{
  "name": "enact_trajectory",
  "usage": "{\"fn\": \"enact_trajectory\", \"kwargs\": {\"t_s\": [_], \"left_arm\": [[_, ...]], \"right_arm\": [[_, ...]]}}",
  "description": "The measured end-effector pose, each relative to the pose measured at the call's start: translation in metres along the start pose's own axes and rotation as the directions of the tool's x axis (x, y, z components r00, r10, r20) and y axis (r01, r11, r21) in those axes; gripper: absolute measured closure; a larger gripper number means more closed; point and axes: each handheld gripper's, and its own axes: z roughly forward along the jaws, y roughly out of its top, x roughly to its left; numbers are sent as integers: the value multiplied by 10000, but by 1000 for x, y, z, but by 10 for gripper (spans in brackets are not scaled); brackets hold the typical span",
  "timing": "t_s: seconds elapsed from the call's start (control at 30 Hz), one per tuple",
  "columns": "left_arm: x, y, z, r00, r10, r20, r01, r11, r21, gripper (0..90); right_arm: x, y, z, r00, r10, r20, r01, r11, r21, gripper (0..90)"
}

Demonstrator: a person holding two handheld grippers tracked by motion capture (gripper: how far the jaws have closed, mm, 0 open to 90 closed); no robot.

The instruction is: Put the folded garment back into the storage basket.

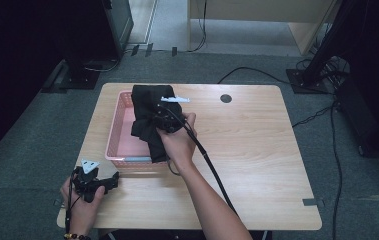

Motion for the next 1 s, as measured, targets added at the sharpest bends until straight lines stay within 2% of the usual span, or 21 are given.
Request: {"fn": "enact_trajectory", "kwargs": {"t_s": [0.6, 0.73, 1.0], "left_arm": [[0, 0, 0, 10000, -2, 3, 2, 10000, -3, 0], [0, 0, 0, 10000, 7, 1, -7, 10000, -5, 0], [0, 0, 0, 10000, 21, 0, -21, 10000, 12, 0]], "right_arm": [[26, -6, 36, 9997, 18, -244, -11, 9996, 281, 630], [30, -6, 42, 9988, 357, -335, -345, 9988, 350, 627], [36, -10, 56, 9973, 658, -312, -641, 9965, 544, 620]]}}
